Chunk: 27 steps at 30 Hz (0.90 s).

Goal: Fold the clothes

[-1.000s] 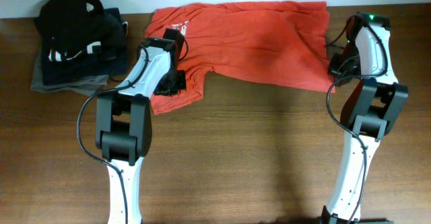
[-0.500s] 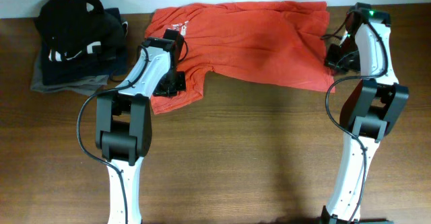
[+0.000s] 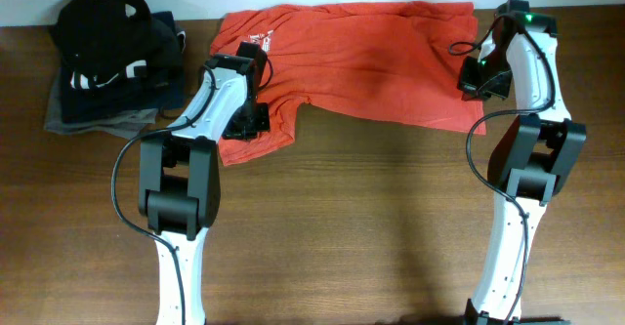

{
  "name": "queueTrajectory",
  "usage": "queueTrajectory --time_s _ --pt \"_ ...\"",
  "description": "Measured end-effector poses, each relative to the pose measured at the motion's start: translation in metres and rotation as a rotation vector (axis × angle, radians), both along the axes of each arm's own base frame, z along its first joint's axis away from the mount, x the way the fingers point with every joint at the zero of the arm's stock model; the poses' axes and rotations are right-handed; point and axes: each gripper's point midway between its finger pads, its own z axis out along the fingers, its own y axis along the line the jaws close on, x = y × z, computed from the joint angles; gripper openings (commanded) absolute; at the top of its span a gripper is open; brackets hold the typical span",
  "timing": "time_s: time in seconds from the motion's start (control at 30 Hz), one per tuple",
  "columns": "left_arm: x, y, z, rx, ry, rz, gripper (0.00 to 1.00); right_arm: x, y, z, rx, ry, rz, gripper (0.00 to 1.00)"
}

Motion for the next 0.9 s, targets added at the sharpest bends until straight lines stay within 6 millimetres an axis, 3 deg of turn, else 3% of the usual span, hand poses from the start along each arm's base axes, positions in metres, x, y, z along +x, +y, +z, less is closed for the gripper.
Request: queueTrajectory --time_s 0.23,0.43,0.9 --pt "-0.001 0.000 -0.001 -0.003 0.004 0.000 0.01 0.001 0.001 -0.004 0.004 -0.003 0.001 0.04" --pt "-0.003 -0.001 -0.001 -0.005 0.014 0.001 0.01 -0.012 0.004 -0.026 0.019 0.052 0.001 0.04" --pt "-0.023 0.003 -0.002 0.007 0.095 0.001 0.01 -0.024 0.002 -0.029 0.000 0.081 0.000 0.04"
